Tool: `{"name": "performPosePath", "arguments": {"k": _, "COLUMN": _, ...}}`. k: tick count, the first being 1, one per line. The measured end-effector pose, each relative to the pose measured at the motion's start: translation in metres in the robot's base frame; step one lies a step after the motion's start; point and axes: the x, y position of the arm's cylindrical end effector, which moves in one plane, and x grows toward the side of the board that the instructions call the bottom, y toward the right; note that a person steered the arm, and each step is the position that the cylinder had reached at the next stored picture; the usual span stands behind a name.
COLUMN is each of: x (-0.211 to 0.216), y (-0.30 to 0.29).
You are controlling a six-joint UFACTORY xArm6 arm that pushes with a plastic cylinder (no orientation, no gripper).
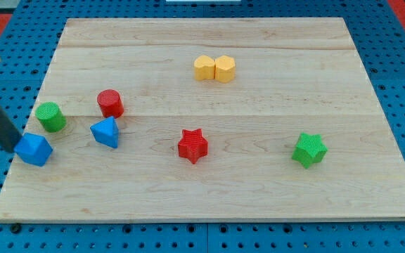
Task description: Push the green circle into the blue cube
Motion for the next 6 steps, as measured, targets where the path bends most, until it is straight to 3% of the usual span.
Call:
{"name": "performPosePath", "arguments": {"k": 1, "x": 0.026, "y": -0.015}}
{"name": "performPosePath", "arguments": {"k": 3, "x": 0.008, "y": 0.066}}
{"name": "performPosePath", "arguments": {"k": 4, "x": 0.013, "y": 0.050}}
{"name": "performPosePath", "arguments": {"k": 5, "x": 0.026, "y": -0.017}}
{"name": "performPosePath", "arguments": {"k": 6, "x": -0.014, "y": 0.008}}
